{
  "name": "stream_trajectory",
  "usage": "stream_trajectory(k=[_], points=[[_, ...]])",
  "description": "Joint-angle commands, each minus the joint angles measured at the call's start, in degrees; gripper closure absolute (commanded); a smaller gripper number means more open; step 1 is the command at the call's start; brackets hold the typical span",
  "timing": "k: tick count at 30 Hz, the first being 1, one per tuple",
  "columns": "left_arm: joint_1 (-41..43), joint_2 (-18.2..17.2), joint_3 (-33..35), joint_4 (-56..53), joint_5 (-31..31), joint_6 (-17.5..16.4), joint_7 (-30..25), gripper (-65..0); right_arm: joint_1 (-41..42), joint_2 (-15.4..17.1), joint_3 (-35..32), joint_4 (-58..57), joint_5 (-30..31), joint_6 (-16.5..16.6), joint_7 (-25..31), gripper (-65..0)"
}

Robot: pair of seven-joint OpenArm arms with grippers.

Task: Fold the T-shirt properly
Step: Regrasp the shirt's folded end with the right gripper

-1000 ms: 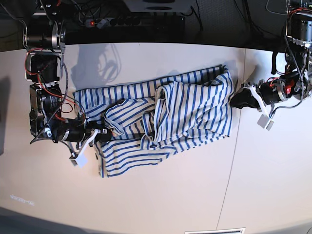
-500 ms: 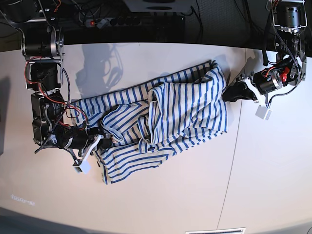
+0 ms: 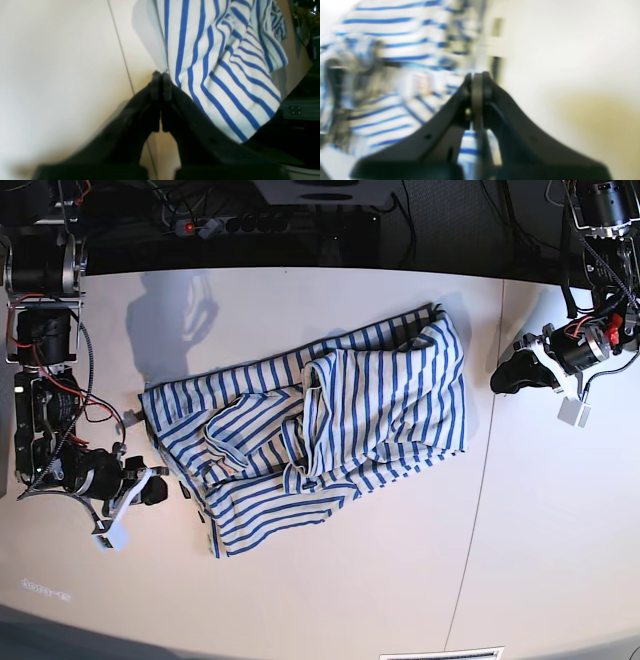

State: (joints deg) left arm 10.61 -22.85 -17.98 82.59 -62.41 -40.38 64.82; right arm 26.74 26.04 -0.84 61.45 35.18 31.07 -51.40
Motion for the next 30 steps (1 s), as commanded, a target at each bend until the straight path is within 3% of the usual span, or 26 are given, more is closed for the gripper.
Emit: stream_trajectory(k=[1, 3, 4, 6, 7, 8, 16, 26, 30], points=[[-0.94, -0.98, -0.37, 0.87, -1.25, 0.38, -0.72, -2.0, 2.62, 1.25, 0.37, -0.42, -0.17, 3.39, 2.08, 0.0], [-0.94, -0.96, -0.37, 0.87, -1.27, 0.38, -0.74, -7.2, 4.52, 1.44, 0.37, -3.41, -1.36, 3.41, 2.84, 0.0], [-0.9, -0.96, -0.37, 0.87, -1.27, 0.38, -0.74, -9.5, 5.33, 1.4, 0.37, -5.07, -1.81, 3.43, 2.86, -6.8], [-0.92, -0.96, -0.37, 0.87, -1.25, 0.38, -0.7, -12.2, 6.84, 1.38, 0.35, -8.76, -1.81, 3.43, 3.93, -31.4], [-0.94, -0.96, -0.37, 0.87, -1.25, 0.38, -0.72, -12.2, 7.48, 1.38, 0.35, -10.8, -1.79, 3.43, 4.81, -39.4], [-0.96, -0.98, -0.37, 0.87, -1.25, 0.38, -0.72, -12.2, 8.17, 1.38, 0.35, -12.94, -1.79, 3.39, 5.79, -42.9], [-0.94, -1.11, -0.37, 0.87, -1.36, 0.38, -0.72, -12.2, 12.74, -0.7, 0.35, -26.73, -0.7, 3.48, 6.38, -43.2], [-0.92, -1.14, -0.37, 0.87, -1.6, 0.38, -0.66, -12.2, 12.74, -2.97, 0.35, -27.78, 9.73, 4.02, -5.33, -43.3], [-0.92, -1.11, -0.37, 0.87, -1.66, 0.38, -0.68, -12.2, 12.74, -3.93, 0.33, -27.78, 11.3, 4.31, -7.8, -43.2]])
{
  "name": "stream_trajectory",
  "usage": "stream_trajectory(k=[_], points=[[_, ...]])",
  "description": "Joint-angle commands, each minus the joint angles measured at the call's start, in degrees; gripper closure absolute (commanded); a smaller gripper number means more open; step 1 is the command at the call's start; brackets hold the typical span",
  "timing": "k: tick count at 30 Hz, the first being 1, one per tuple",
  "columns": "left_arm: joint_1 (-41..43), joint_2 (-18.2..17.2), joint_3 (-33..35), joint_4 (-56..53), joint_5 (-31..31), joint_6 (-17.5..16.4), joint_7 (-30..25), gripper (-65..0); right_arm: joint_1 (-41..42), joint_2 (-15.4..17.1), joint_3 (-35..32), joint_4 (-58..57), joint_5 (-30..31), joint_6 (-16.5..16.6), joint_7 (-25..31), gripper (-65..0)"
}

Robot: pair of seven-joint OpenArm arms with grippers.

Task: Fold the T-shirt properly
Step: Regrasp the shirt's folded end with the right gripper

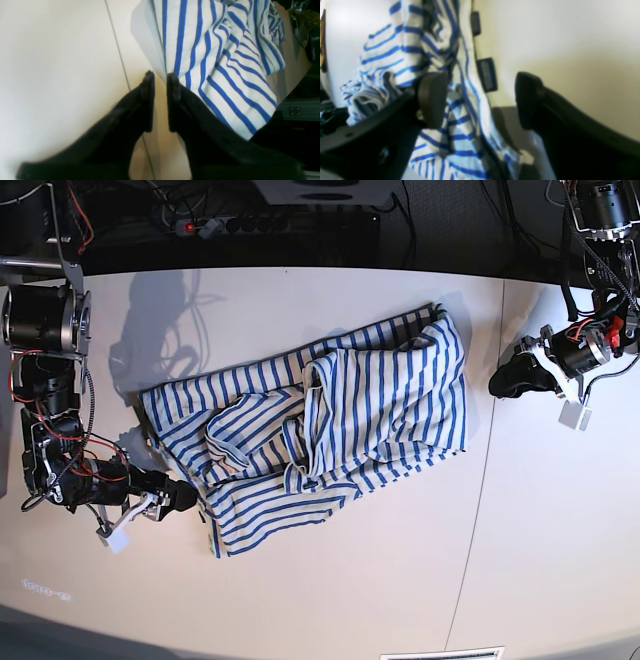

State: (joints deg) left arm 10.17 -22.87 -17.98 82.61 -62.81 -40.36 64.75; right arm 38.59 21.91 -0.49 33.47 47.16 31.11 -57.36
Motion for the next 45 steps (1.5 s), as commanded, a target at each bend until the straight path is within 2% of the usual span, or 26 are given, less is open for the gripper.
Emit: stream_trajectory(k=[1, 8, 15, 20, 21, 22, 24, 26, 27, 30, 34, 36, 40, 45], points=[[-0.5, -1.09, -0.37, 0.85, -1.29, 0.36, -0.63, -12.2, 0.9, -0.2, -0.02, 0.2, -0.7, 4.28, -1.99, -43.3], [-0.5, -1.09, -0.37, 0.85, -1.27, 0.36, -0.63, -12.2, 0.9, -2.97, -0.02, 0.2, -1.18, 4.28, -2.69, -43.2], [-0.5, -1.09, -0.37, 0.85, -1.25, 0.36, -0.63, -12.2, 0.44, -5.64, -0.02, 0.09, -4.52, 4.24, -2.69, -43.2], [-0.52, -1.09, -0.37, 0.85, -1.25, 0.36, -0.66, -12.2, -0.55, -6.4, -0.02, -0.17, -5.22, 4.15, -2.67, -42.9], [-0.52, -1.09, -0.37, 0.85, -1.18, 0.36, -0.66, -12.2, -0.68, -6.36, -0.02, -0.17, -5.68, 4.02, -2.64, -41.6], [-0.5, -1.09, -0.37, 0.85, -1.18, 0.36, -0.66, -12.1, -0.68, -6.34, -0.02, -0.17, -6.38, 3.8, -2.54, -37.4], [-0.5, -1.09, -0.37, 0.85, -1.09, 0.36, -0.66, -12.1, -0.68, -6.38, -0.02, -0.17, -8.35, 3.78, -2.45, -22.7], [-0.5, -1.09, -0.37, 0.85, -1.05, 0.36, -0.72, -12.1, -0.68, -6.36, -0.02, -0.17, -10.21, 3.78, -2.47, -4.2], [-0.5, -1.09, -0.37, 0.85, -1.07, 0.36, -0.92, -12.1, -0.7, -6.36, -0.02, -0.17, -11.17, 3.8, -2.45, 0.0], [-0.5, -1.09, -0.37, 0.85, -1.05, 0.36, -1.99, -12.1, -0.68, -6.34, -0.02, -0.11, -15.12, 3.78, -0.79, 0.0], [-0.48, -1.09, -0.37, 0.85, -1.03, 0.36, -1.84, -12.1, -0.68, -5.79, -0.02, 0.0, -21.81, 3.72, 6.19, 0.0], [-0.46, -1.05, -0.37, 0.85, -1.05, 0.36, -1.55, -12.1, -0.68, -4.48, -0.02, 0.0, -22.64, 3.58, 8.28, 0.0], [-0.17, -0.61, -0.35, 0.83, -1.05, 0.36, -1.29, -12.1, -0.68, -0.72, -0.02, 0.0, -22.21, 3.61, 8.52, 0.0], [-0.13, 1.05, -0.35, 0.83, -1.16, 0.36, -1.29, -12.1, -0.68, 2.6, 0.0, 1.49, -14.43, 3.63, 6.23, 0.0]])
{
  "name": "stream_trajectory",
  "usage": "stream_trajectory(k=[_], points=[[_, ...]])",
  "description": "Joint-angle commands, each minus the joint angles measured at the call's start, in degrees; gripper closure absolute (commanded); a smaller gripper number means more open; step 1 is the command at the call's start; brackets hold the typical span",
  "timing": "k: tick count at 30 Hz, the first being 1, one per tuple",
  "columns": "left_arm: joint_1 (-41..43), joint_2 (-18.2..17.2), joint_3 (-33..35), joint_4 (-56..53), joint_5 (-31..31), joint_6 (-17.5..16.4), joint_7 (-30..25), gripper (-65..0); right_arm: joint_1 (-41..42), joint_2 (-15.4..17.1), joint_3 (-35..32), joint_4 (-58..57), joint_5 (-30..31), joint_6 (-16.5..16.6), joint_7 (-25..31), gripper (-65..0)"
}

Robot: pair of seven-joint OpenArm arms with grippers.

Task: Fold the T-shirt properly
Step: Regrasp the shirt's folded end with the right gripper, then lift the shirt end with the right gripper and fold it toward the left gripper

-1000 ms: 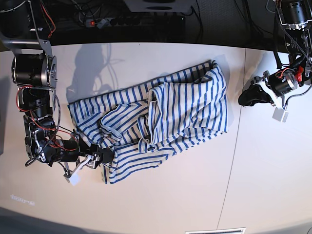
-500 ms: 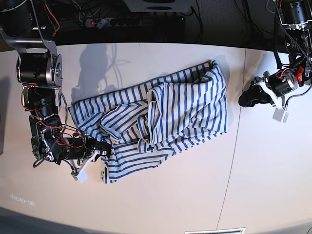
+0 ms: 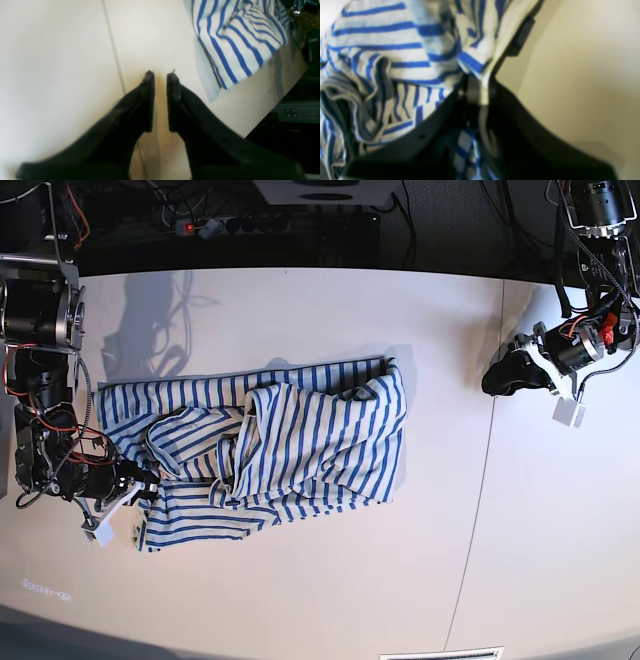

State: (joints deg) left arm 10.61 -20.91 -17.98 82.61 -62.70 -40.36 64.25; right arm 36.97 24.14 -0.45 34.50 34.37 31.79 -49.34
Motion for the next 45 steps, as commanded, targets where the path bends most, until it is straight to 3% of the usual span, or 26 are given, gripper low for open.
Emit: stream_trajectory(k=[1, 8, 12, 19, 24, 34, 41, 45], points=[[-0.57, -0.59, -0.35, 0.83, -1.27, 0.36, -0.76, -12.1, 0.94, 0.63, -0.04, 1.33, -0.04, 2.95, -2.84, 0.0], [-0.57, 0.28, -0.15, 0.83, -0.85, 0.36, -0.79, -12.1, 0.94, 0.26, -0.04, 11.67, 11.89, 2.89, -11.26, 0.0], [-0.59, 0.33, 1.38, 0.83, -0.7, 0.36, -1.2, -12.1, 0.92, -1.49, -0.04, 18.75, 14.29, 1.84, -16.52, 0.0], [-0.66, 3.58, 8.81, 0.83, 7.1, 0.36, -8.59, -12.1, 0.96, -9.31, -0.07, 26.03, 11.74, 1.46, -20.83, 0.0], [-0.92, 7.34, 12.37, 0.83, 9.03, 0.36, -9.18, -12.1, 0.96, -15.93, -1.42, 29.35, 8.37, 1.4, -22.29, 0.0], [-1.09, 14.23, 13.7, 0.83, 10.51, 0.36, -9.81, -12.1, 0.92, -20.44, -24.37, 38.03, -4.37, -3.67, -21.92, 0.0], [-1.11, 14.53, 14.64, 0.83, 11.56, 0.36, -11.5, -12.1, 0.2, -23.76, -37.13, 39.28, -9.22, -6.58, -21.66, 0.0], [-1.27, 14.53, 14.64, 0.83, 13.0, 0.36, -12.66, -12.1, -1.81, -25.64, -41.05, 40.81, -12.44, -7.76, -21.62, 0.0]])
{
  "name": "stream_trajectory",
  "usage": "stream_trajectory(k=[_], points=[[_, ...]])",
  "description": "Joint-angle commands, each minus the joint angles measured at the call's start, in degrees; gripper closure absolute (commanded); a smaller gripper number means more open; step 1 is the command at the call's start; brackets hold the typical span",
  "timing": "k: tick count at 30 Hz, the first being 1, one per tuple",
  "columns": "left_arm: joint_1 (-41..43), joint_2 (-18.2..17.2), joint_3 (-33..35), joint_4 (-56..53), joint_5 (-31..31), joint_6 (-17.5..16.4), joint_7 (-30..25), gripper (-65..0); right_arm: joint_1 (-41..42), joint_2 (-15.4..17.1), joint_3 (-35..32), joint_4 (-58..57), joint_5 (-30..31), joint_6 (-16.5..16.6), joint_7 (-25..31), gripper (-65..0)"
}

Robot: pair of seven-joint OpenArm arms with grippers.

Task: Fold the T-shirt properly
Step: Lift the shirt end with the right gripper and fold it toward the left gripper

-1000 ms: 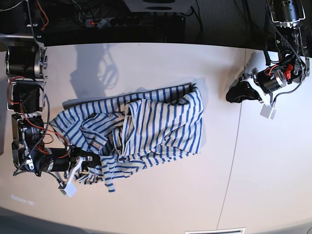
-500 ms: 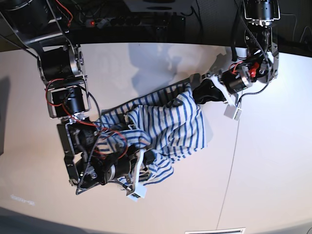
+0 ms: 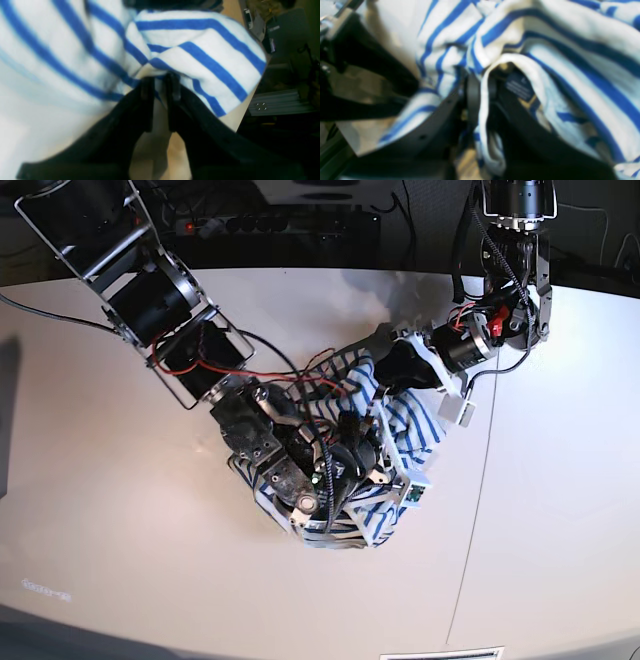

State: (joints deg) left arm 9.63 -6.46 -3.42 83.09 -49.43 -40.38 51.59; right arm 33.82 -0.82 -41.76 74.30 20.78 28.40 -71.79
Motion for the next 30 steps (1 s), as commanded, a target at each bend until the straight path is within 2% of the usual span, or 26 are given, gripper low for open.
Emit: stream_trajectory(k=[1, 4, 11, 16, 19, 21, 24, 30], points=[[-0.33, 0.09, 0.09, 0.35, -0.09, 0.38, -0.02, -12.1, 0.59, -0.92, -0.26, 1.51, 0.39, -4.57, 0.9, 0.0], [-0.42, 0.07, 0.09, 0.35, 0.04, 0.38, 0.02, -12.1, -1.73, -1.11, -0.74, 3.26, -1.99, -4.68, 1.31, 0.0], [-0.44, 0.07, 0.07, 0.35, -0.11, 0.38, 0.07, -12.1, -3.06, -1.09, -0.74, 4.02, -1.86, -4.68, 0.79, 0.0], [-0.42, 0.09, -1.99, 0.35, -3.23, 0.38, 1.53, -12.1, -3.04, -1.11, -0.74, 4.04, 1.16, -4.66, 0.28, 0.0], [-0.42, 0.02, -4.96, 0.37, -3.58, 0.38, 1.79, -12.1, -3.04, -1.09, -0.74, 4.09, 3.72, -4.63, -0.33, -11.2], [-0.39, -0.42, -6.95, 0.37, -4.42, 0.38, 1.9, -12.1, -3.04, -1.09, -0.74, 4.5, 5.29, -4.61, -0.31, -15.1], [-0.39, -1.2, -9.31, 0.37, -6.16, 0.38, 2.73, -12.1, -3.04, -1.18, -0.74, 6.67, 7.85, -4.59, -0.15, -15.0], [-0.39, -2.27, -9.68, 0.37, -6.29, 0.38, 2.91, -12.1, -2.89, -2.99, -0.74, 8.9, 7.74, -4.59, 0.15, -15.0]])
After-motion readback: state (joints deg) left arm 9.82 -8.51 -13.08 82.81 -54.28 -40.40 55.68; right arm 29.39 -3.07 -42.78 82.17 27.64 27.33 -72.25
